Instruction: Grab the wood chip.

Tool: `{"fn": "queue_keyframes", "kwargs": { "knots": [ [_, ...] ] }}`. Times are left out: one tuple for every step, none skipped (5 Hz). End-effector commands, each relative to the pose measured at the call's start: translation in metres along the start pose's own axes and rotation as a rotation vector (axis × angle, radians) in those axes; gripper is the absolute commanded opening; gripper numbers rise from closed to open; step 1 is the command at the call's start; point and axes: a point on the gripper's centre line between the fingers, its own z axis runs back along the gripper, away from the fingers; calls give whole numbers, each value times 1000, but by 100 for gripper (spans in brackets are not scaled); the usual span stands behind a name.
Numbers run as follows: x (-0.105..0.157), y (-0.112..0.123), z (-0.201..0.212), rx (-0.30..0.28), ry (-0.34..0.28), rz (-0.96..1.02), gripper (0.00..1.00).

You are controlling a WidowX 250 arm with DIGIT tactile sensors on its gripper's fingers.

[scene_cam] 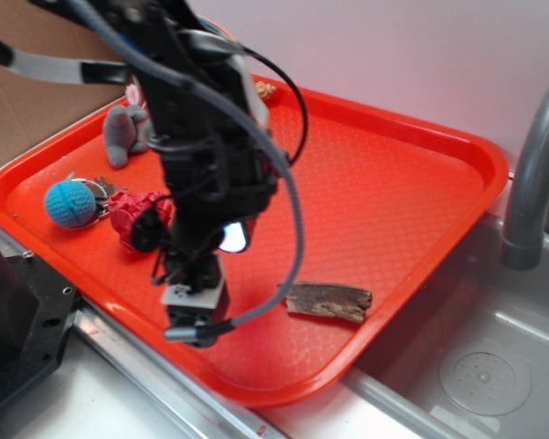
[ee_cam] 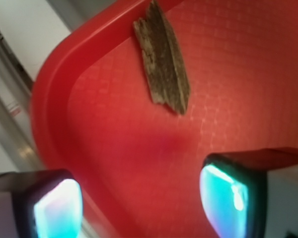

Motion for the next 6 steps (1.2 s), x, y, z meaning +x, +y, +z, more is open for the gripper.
{"fn": "queue_keyframes", "kwargs": {
  "knots": [
    [30, 0, -28, 16, -30, -151, 100],
    [39, 5, -38, 10, -25, -168, 100],
    [46, 7, -48, 3, -20, -184, 100],
    [49, 8, -53, 0, -21, -175, 0],
    [44, 3, -51, 5, -12, -169, 0],
    [33, 1, -44, 2, 1, -124, 0]
  ]
}}
